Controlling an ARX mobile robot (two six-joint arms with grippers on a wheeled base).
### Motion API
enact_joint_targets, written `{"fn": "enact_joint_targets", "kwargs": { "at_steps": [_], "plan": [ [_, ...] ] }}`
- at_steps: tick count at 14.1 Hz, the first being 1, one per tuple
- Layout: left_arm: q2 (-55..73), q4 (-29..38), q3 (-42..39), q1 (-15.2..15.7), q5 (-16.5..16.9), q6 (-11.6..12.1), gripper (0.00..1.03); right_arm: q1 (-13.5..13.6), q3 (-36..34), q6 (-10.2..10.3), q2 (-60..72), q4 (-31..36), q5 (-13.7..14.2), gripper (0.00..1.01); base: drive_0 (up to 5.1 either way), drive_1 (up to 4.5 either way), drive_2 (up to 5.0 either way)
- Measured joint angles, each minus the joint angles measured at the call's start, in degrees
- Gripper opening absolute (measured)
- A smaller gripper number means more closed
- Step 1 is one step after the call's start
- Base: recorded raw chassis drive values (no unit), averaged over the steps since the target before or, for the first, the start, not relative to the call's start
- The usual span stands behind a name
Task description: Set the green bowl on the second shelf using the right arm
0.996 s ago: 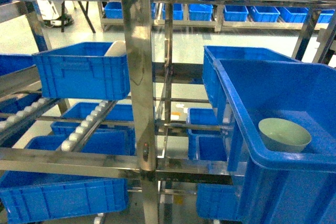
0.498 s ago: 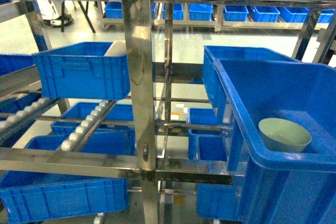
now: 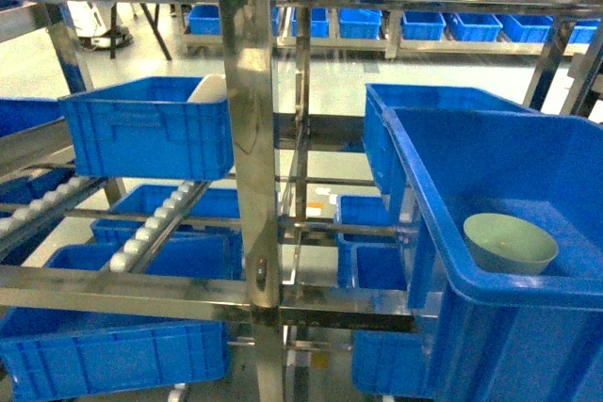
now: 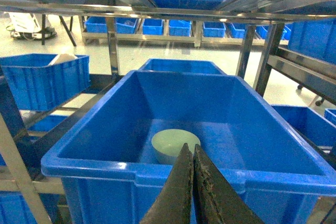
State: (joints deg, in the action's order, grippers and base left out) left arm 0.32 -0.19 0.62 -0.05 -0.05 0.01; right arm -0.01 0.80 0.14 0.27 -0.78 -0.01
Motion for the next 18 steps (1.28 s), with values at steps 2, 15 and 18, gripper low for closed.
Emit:
{"fn": "enact_joint_targets", "kwargs": {
  "at_steps": [2, 15, 18],
  "plan": [
    [0.0, 0.0, 0.0, 0.0, 0.0, 0.0, 0.98, 0.0, 0.0, 0.0, 0.0, 0.4, 0.0, 0.07, 0.0, 0.0, 0.0],
    [0.0, 0.0, 0.0, 0.0, 0.0, 0.0, 0.98, 0.0, 0.0, 0.0, 0.0, 0.5, 0.0, 0.97, 0.0, 0.0, 0.0],
    [0.0, 0.0, 0.0, 0.0, 0.0, 0.0, 0.98, 0.0, 0.0, 0.0, 0.0, 0.5, 0.0, 0.98, 0.0, 0.0, 0.0]
  ]
}}
